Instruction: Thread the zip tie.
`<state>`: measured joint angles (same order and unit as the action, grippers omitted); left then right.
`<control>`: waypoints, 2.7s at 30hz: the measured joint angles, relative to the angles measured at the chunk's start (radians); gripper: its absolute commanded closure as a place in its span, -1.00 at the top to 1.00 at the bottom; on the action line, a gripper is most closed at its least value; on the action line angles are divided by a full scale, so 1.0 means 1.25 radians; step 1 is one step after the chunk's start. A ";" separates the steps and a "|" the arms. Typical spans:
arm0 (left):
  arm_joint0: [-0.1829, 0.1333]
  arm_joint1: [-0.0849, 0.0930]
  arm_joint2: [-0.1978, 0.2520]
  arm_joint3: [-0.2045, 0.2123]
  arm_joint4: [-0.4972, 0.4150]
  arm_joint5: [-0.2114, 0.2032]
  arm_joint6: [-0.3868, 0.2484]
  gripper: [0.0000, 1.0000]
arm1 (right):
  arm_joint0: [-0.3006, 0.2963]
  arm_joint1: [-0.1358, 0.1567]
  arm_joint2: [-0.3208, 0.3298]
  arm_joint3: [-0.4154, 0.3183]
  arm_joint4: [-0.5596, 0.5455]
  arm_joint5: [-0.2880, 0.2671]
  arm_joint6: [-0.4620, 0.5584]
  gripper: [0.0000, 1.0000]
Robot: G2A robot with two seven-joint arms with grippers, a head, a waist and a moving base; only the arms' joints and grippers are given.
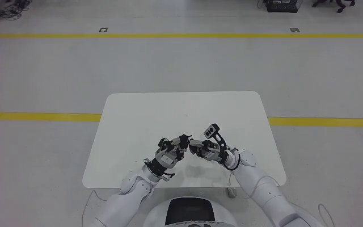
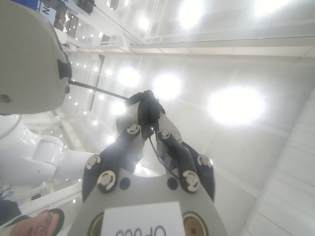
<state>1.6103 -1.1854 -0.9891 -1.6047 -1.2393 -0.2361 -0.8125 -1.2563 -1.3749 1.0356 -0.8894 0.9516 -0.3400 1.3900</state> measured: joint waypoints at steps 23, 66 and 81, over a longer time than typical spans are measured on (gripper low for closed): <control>0.000 0.000 0.000 0.000 0.000 0.000 0.000 -1.00 | 0.004 0.000 -0.005 0.010 0.002 0.000 0.000 -1.00; 0.000 0.000 0.000 0.000 0.000 0.000 0.000 -1.00 | -0.010 -0.001 0.104 0.053 -0.022 0.000 0.000 1.00; 0.010 -0.004 0.000 -0.036 -0.045 0.018 0.007 -1.00 | -0.076 0.018 0.163 -0.101 -0.066 0.000 -0.054 1.00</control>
<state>1.6234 -1.1902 -0.9897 -1.6497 -1.2961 -0.2133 -0.8039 -1.3512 -1.3528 1.2398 -1.0161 0.8686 -0.3400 1.3230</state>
